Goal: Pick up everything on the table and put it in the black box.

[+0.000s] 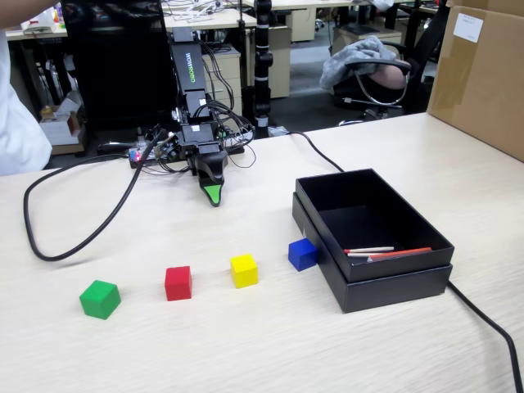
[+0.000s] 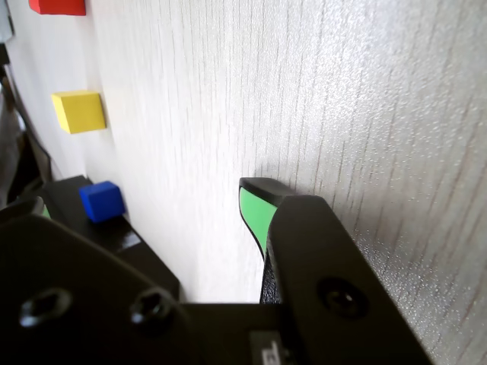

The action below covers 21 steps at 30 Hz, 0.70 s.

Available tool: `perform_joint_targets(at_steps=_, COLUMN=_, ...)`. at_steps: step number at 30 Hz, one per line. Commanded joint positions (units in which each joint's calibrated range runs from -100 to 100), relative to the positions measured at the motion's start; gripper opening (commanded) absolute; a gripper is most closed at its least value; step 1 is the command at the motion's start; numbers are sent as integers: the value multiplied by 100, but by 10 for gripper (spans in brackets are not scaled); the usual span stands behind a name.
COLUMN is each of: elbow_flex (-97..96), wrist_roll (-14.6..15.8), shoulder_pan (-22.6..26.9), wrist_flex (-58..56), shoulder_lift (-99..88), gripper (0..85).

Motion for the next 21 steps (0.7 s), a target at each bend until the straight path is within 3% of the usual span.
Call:
perform_joint_targets(at_steps=1, elbow_flex=-39, wrist_roll=0, shoulder_pan=-54, wrist_flex=-329, shoulder_lift=31, gripper=487)
perform_joint_targets(at_steps=21, elbow_flex=-20, wrist_roll=0, shoulder_pan=-107, wrist_flex=-338, shoulder_lift=31, gripper=487)
